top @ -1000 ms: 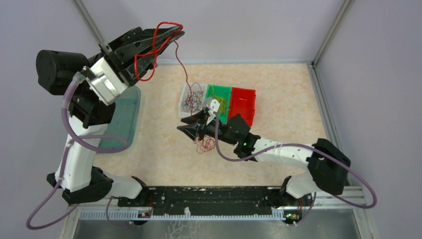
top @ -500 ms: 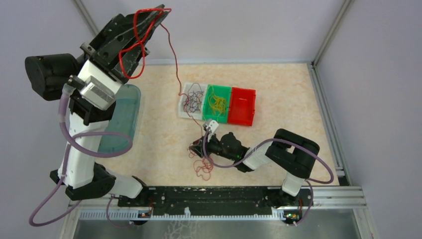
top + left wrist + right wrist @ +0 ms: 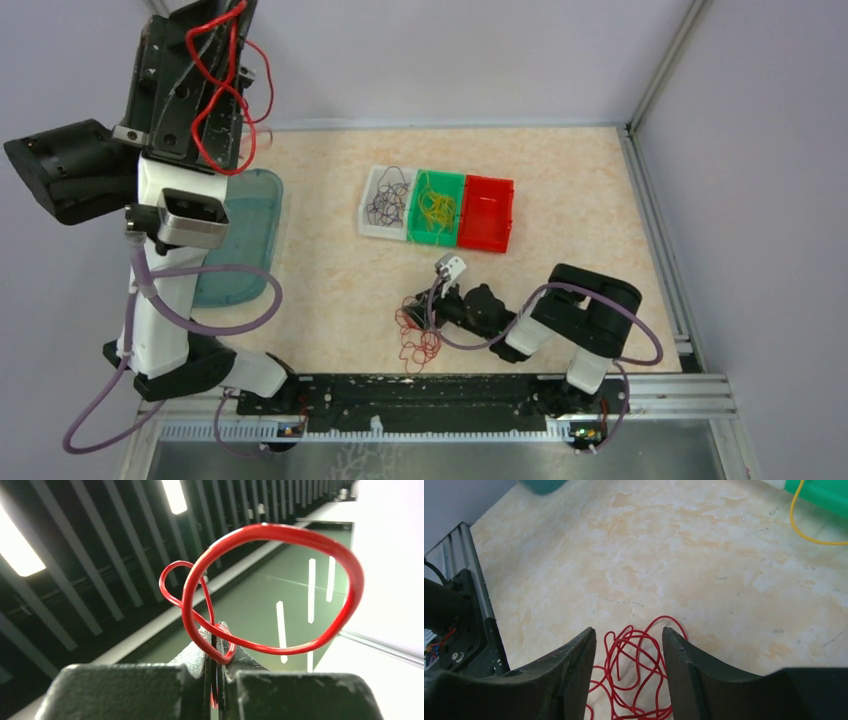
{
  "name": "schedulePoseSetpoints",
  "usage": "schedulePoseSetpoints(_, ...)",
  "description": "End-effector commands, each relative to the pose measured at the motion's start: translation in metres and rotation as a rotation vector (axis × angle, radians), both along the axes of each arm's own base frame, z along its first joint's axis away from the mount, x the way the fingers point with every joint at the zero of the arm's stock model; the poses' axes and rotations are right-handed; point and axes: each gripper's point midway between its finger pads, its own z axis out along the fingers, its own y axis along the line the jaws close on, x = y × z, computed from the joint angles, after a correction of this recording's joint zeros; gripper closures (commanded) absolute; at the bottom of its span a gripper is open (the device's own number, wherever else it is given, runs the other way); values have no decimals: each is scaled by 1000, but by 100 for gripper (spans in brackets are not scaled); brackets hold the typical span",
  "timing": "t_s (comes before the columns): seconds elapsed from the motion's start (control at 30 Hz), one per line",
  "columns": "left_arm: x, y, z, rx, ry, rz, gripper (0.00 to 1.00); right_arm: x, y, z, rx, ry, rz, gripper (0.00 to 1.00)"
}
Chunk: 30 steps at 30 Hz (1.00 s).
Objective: Untangle the cables
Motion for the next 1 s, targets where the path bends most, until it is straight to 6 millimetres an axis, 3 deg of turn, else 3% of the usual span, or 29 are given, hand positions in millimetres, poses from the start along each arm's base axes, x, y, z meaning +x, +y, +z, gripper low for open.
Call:
schedulePoseSetpoints(0.0,17,-21,-28,133,104,0,100,8,3,77,178,-108,-44,43)
schedulePoseSetpoints(0.13,49,-46,-72,276,427,-120,100,9,1,120,156,-137,-43,35)
schedulePoseSetpoints(0.3,88,-85,-158,467,814,-238,100,3,-19,201,282,-238,-68,30)
schedulePoseSetpoints(0.43,108,-101,-200,507,1041,-306,100,-1,-29,260,382,-327,-75,30)
schedulePoseSetpoints(0.57,124,-117,-240,544,1176,-325,100,1,-30,292,408,-378,-84,31)
schedulePoseSetpoints(0.63,127,-124,-255,572,1211,-326,100,7,-32,293,379,-383,-117,32)
schedulePoseSetpoints(0.7,129,-131,-265,599,1215,-315,100,20,-41,281,315,-357,-199,32)
schedulePoseSetpoints(0.87,139,-143,-270,616,1200,-292,100,53,-94,237,137,-296,-516,33)
schedulePoseSetpoints(0.97,146,-148,-268,612,1191,-285,100,59,-124,220,78,-294,-640,33)
